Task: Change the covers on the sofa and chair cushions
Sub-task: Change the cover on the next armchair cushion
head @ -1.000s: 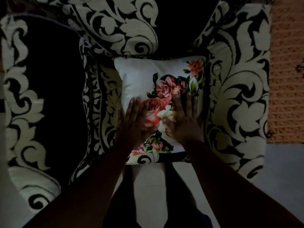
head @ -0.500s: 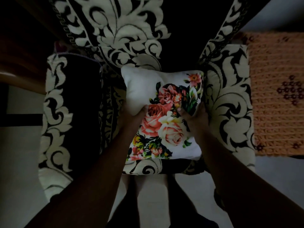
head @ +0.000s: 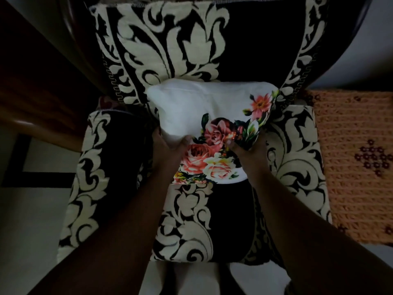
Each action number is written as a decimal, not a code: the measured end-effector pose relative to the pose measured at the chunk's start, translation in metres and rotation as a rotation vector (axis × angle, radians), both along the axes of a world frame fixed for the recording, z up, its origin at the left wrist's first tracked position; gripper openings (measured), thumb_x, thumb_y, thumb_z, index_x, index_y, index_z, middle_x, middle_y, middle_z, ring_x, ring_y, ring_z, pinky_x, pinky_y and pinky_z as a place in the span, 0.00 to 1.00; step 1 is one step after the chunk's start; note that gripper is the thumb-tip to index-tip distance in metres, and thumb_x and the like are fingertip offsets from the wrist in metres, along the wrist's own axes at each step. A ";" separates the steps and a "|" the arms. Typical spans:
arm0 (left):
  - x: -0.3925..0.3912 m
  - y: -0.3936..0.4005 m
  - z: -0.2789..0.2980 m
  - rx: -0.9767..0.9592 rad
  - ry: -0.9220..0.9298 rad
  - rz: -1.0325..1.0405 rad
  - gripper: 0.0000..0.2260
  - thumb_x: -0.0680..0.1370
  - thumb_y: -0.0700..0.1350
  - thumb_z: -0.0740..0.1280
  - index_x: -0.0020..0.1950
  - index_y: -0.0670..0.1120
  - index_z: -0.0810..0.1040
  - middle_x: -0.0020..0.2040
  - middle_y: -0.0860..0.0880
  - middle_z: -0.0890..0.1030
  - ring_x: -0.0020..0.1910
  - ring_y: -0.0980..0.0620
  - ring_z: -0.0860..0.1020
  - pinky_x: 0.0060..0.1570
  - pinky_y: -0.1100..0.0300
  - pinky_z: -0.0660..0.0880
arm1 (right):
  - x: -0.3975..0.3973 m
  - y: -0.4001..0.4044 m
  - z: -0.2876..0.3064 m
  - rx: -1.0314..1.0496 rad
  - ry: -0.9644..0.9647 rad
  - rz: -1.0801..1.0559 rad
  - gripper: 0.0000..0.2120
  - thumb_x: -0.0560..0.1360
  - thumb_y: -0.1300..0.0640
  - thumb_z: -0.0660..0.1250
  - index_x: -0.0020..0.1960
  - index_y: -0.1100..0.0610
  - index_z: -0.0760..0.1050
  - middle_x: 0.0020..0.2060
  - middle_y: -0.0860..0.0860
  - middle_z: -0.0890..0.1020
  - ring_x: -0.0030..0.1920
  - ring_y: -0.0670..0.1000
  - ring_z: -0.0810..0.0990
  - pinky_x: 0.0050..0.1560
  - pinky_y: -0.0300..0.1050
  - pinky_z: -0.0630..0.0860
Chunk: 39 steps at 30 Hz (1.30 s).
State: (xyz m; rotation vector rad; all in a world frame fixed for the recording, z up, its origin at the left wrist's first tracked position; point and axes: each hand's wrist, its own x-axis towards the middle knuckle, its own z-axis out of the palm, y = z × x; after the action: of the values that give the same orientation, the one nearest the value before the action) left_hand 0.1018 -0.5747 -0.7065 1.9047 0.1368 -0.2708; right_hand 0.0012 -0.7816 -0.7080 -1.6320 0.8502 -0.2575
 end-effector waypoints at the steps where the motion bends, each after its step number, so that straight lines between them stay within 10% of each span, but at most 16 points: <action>1: 0.006 -0.001 -0.006 0.017 -0.004 -0.011 0.40 0.71 0.49 0.80 0.77 0.47 0.63 0.66 0.52 0.74 0.63 0.55 0.74 0.57 0.68 0.73 | 0.004 -0.001 -0.006 -0.001 0.009 0.007 0.49 0.65 0.47 0.83 0.78 0.46 0.60 0.70 0.45 0.74 0.69 0.45 0.74 0.69 0.53 0.74; 3: 0.014 0.000 -0.015 0.055 -0.004 -0.043 0.40 0.72 0.49 0.79 0.78 0.47 0.62 0.70 0.51 0.73 0.66 0.54 0.72 0.63 0.62 0.71 | 0.007 -0.002 -0.018 0.010 0.029 0.023 0.51 0.63 0.46 0.84 0.78 0.45 0.59 0.70 0.44 0.74 0.69 0.44 0.74 0.69 0.52 0.74; 8: 0.021 0.007 -0.037 0.124 0.026 -0.104 0.36 0.75 0.44 0.77 0.78 0.43 0.62 0.66 0.54 0.71 0.62 0.62 0.70 0.50 0.84 0.65 | 0.010 -0.002 -0.038 0.004 0.052 0.036 0.47 0.67 0.51 0.82 0.78 0.48 0.59 0.69 0.43 0.73 0.65 0.38 0.73 0.61 0.32 0.72; 15: 0.016 0.004 -0.014 0.147 0.143 -0.105 0.42 0.73 0.62 0.73 0.80 0.47 0.59 0.74 0.49 0.70 0.73 0.49 0.69 0.68 0.56 0.67 | 0.007 0.009 -0.019 0.023 0.134 0.040 0.48 0.73 0.44 0.76 0.82 0.47 0.49 0.78 0.48 0.63 0.77 0.50 0.63 0.75 0.51 0.64; 21: -0.026 0.014 0.054 0.194 0.261 -0.119 0.43 0.77 0.67 0.66 0.83 0.49 0.53 0.81 0.49 0.59 0.79 0.47 0.60 0.75 0.50 0.61 | -0.022 0.038 0.044 0.046 0.284 0.047 0.45 0.76 0.36 0.67 0.83 0.48 0.45 0.82 0.49 0.51 0.81 0.54 0.52 0.75 0.50 0.56; 25: -0.065 0.033 0.120 0.220 0.330 -0.145 0.34 0.82 0.59 0.64 0.82 0.46 0.56 0.80 0.45 0.63 0.77 0.44 0.64 0.64 0.61 0.62 | -0.056 0.064 0.105 0.075 0.310 0.037 0.43 0.77 0.34 0.63 0.83 0.48 0.47 0.82 0.49 0.52 0.81 0.55 0.54 0.76 0.51 0.58; 30: -0.110 0.077 0.200 0.208 0.359 -0.203 0.40 0.78 0.69 0.61 0.83 0.50 0.54 0.81 0.45 0.62 0.77 0.42 0.65 0.73 0.46 0.66 | -0.106 0.099 0.191 0.030 0.294 0.023 0.37 0.81 0.38 0.59 0.83 0.52 0.51 0.81 0.52 0.55 0.80 0.57 0.56 0.75 0.50 0.58; 39: -0.180 0.133 0.308 0.132 0.325 -0.275 0.41 0.77 0.69 0.62 0.83 0.53 0.51 0.82 0.47 0.57 0.79 0.44 0.61 0.73 0.48 0.65 | -0.162 0.134 0.278 0.012 0.141 0.145 0.39 0.78 0.31 0.59 0.80 0.54 0.60 0.77 0.54 0.65 0.76 0.56 0.65 0.73 0.44 0.61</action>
State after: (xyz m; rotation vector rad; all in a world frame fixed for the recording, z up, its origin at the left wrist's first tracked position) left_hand -0.0782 -0.4413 -0.3984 1.9978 0.1119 -0.7746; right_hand -0.1608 -0.6475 -0.4299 -1.7063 0.8322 -0.0356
